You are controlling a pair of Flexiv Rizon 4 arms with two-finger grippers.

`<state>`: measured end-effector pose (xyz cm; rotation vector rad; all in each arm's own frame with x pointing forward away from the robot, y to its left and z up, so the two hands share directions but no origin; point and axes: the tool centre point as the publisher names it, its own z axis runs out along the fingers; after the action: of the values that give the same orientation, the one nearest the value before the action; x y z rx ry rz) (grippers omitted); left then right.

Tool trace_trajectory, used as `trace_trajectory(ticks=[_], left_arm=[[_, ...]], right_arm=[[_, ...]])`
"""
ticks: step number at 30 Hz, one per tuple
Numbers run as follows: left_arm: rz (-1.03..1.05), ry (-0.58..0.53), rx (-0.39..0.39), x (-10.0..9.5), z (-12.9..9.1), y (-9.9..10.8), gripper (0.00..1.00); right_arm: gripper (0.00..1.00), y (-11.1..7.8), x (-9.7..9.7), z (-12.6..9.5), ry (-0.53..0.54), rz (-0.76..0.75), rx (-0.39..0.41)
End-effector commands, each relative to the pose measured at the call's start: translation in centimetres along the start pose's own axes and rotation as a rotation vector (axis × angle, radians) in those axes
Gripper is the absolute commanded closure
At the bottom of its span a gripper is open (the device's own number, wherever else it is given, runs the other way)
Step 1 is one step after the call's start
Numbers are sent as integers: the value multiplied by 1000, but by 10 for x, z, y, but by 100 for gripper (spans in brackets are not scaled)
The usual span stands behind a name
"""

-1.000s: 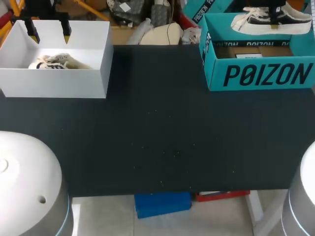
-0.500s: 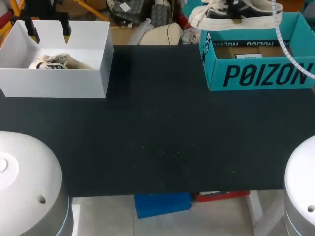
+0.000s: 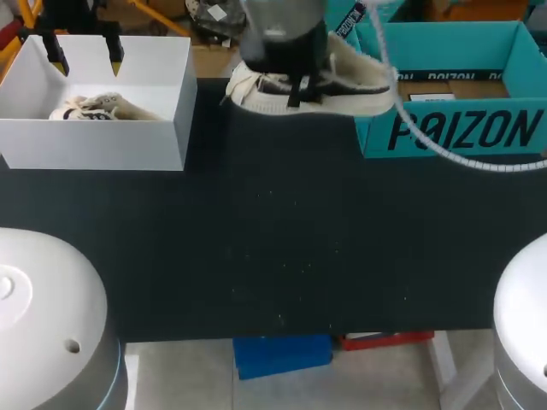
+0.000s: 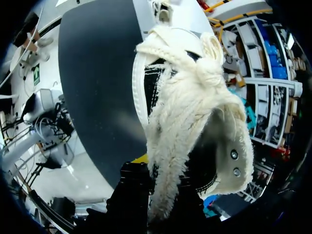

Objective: Take the shoe out of the shoebox, open the shoe tongue, remove and reinsert the insole, then place the shoe into the shoebox

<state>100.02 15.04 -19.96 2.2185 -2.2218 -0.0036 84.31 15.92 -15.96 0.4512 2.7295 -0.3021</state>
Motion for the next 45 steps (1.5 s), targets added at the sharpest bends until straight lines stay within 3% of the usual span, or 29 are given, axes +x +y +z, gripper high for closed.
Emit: trace_trajectory(ticks=[1, 6, 16, 29, 36, 37, 38, 39, 42, 45], left_arm=[[0, 0, 0, 0, 0, 0, 0], [0, 0, 0, 0, 0, 0, 0], [0, 0, 0, 0, 0, 0, 0], [0, 0, 0, 0, 0, 0, 0], [0, 0, 0, 0, 0, 0, 0], [0, 0, 0, 0, 0, 0, 0], [0, 0, 0, 0, 0, 0, 0], [0, 0, 0, 0, 0, 0, 0], [0, 0, 0, 0, 0, 0, 0], [0, 0, 0, 0, 0, 0, 0]], right_arm=[[100, 21, 63, 52, -161, 21, -11], [100, 38, 90, 99, -146, 27, -19], [100, 56, 111, 170, -99, -13, -114], [100, 56, 123, 210, -19, -79, -159], [100, 54, 131, 217, 36, -97, -151], [90, 53, 130, 215, 41, -94, -150], [57, 50, 129, 213, 46, -88, -145], [0, 48, 129, 210, 50, -87, -139], [0, 40, 124, 197, 130, -120, -105], [0, 35, 107, 166, 153, -154, -150]])
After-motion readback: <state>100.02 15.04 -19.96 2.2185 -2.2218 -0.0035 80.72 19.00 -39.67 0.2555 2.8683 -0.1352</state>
